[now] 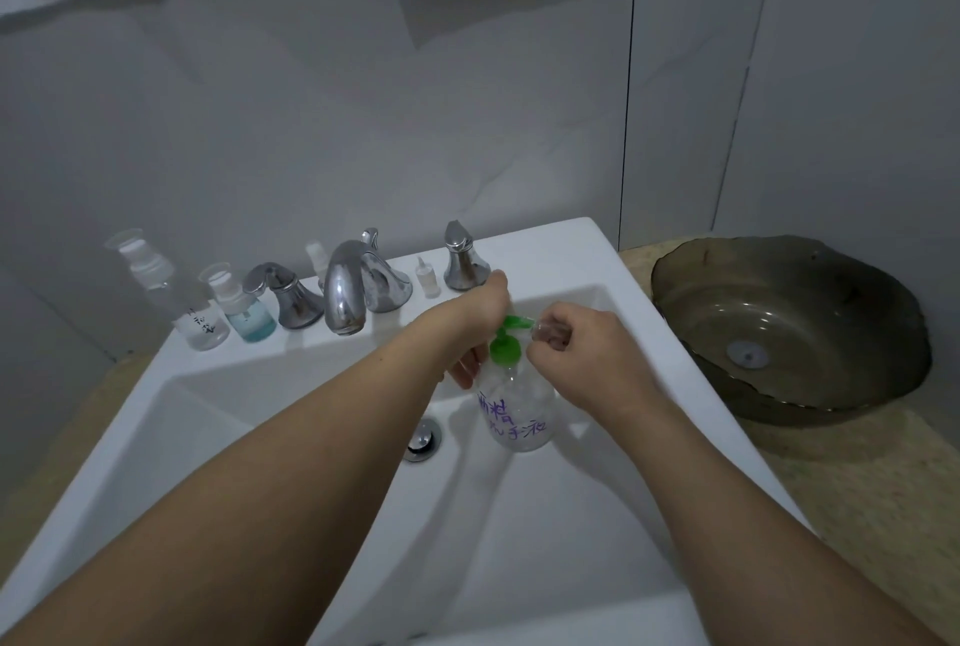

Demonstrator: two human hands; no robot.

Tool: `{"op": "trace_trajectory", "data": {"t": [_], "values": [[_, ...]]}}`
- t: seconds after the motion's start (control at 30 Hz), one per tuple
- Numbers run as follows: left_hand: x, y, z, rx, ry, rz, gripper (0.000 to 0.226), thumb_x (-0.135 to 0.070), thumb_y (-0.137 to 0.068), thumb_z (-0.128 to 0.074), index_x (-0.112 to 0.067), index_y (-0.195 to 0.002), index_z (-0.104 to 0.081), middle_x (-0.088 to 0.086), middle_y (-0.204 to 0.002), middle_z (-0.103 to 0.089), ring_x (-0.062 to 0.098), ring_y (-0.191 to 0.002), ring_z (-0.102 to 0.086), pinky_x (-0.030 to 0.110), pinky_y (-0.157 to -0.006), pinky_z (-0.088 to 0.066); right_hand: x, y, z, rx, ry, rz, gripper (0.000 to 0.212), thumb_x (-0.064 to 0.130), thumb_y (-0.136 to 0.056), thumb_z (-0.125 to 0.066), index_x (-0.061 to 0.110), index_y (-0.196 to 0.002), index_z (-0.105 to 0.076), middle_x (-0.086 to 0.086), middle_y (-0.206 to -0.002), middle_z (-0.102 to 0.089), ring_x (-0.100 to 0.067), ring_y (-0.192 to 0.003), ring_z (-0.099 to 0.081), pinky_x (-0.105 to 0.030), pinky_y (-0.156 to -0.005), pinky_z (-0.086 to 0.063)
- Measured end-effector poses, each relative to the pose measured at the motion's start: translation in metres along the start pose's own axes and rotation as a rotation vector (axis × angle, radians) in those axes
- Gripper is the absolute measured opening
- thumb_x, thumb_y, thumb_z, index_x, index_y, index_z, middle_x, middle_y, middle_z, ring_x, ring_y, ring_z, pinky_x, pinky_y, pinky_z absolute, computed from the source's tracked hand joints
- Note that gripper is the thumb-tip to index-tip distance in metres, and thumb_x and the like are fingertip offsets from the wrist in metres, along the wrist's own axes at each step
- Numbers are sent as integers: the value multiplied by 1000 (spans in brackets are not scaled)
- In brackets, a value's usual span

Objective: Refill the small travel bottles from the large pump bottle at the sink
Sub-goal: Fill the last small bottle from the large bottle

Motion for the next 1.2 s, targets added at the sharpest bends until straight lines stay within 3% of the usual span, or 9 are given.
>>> {"op": "trace_trajectory", "data": {"t": [0.1,0.2,0.3,0.4,0.53,0.73,0.97,1.1,1.2], "values": [[2,-3,3,-7,-16,18,94,-66,-92,-7,9,-105,-62,24,-102,-67,37,-85,-66,38,-77,-44,2,1,1,3,-1,12,11,28,-73,-60,19,-78,-63,6,-70,-66,-17,-71,-64,-38,-70,-56],[-1,-1,3,-49,-37,1,87,-57,-97,-6,10,-109,-61,24,-102,-66,32,-70,-60,29,-55,-39,2,0,0,10,-7,3,16,31,-70,-58,19,-79,-64,5,-72,-67,-18,-73,-65,-38,-71,-56],[-4,-6,3,-94,-52,-37,74,-44,-100,-10,9,-106,-62,25,-102,-68,32,-71,-61,28,-52,-37,3,0,0,4,-2,9,15,30,-71,-58,18,-78,-63,3,-70,-66,-21,-72,-64,-38,-70,-55],[-1,-20,3,-147,-13,-82,49,-20,-96,-26,12,-98,-63,28,-92,-70,39,-82,-70,31,-59,-49,2,1,-2,15,35,-3,13,28,-74,-59,16,-78,-62,1,-69,-64,-23,-71,-61,-38,-67,-54],[-1,-24,-3,-132,36,-76,35,-6,-83,-35,11,-75,-65,27,-69,-69,40,-66,-71,49,-76,-59,0,0,-5,23,71,-19,12,27,-76,-58,16,-78,-62,1,-70,-63,-22,-70,-60,-36,-66,-54],[-5,-21,4,-201,-41,-139,32,-7,-81,-33,4,-71,-62,24,-67,-68,38,-64,-70,49,-77,-59,-1,0,-4,26,64,-24,14,29,-74,-57,17,-77,-62,2,-69,-64,-22,-71,-61,-36,-67,-54],[-6,-19,3,-133,85,-101,79,-55,-96,-7,5,-86,-57,26,-77,-64,35,-67,-63,39,-77,-56,5,0,2,-17,42,33,7,24,-73,-60,17,-73,-61,4,-64,-60,-21,-67,-59,-38,-64,-53],[-5,-16,2,-96,43,-83,83,-56,-98,-5,6,-102,-59,25,-82,-63,33,-62,-58,32,-57,-44,7,1,2,-10,51,34,7,24,-73,-60,18,-73,-60,4,-63,-60,-21,-66,-58,-37,-64,-52],[-5,-19,3,-131,60,-114,77,-49,-99,-8,8,-99,-60,28,-82,-65,36,-67,-64,38,-67,-54,6,0,2,-15,28,25,5,23,-74,-61,19,-75,-62,6,-65,-62,-18,-68,-60,-34,-66,-53]]}}
Point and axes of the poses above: each hand's wrist, its own y-axis away from the middle knuckle, its own z-axis out of the back of the hand, x = y × z, the point moved 10 cm from there along -y, towards the middle knuckle
